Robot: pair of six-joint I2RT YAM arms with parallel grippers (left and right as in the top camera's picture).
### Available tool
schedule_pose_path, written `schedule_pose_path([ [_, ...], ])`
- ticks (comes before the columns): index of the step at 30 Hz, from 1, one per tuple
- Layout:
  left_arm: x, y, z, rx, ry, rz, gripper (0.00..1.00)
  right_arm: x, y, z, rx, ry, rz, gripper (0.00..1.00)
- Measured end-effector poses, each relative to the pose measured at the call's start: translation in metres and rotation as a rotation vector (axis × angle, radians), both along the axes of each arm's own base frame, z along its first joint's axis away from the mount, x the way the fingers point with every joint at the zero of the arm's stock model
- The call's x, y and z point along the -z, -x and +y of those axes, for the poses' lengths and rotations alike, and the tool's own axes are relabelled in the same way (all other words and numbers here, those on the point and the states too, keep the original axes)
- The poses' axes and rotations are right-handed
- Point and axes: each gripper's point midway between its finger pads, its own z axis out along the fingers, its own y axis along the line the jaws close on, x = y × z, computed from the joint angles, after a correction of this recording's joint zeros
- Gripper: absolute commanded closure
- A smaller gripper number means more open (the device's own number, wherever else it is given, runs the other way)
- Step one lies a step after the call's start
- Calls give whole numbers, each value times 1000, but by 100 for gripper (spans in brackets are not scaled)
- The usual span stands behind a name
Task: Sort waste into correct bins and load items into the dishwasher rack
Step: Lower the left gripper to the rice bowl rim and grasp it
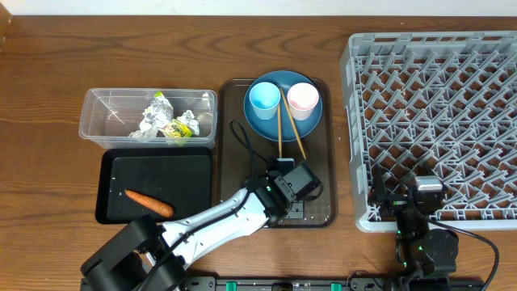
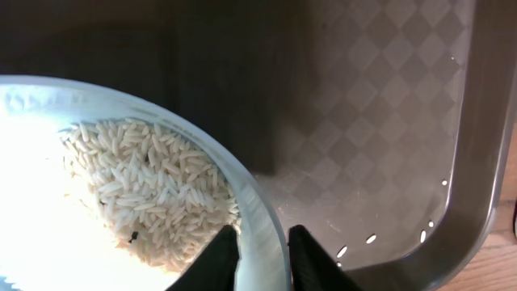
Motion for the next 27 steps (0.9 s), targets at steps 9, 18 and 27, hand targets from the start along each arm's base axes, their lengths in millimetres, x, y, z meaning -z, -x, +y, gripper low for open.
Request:
schedule_pose_path([
  [9, -1, -1, 0, 2, -3, -9, 92, 0, 0, 0, 0, 0, 0, 1],
  [18, -1, -2, 1, 1, -4, -12, 94, 0, 0, 0, 0, 0, 0, 1],
  [27, -7, -3, 3, -6, 1, -19, 94, 0, 0, 0, 0, 0, 0, 1],
])
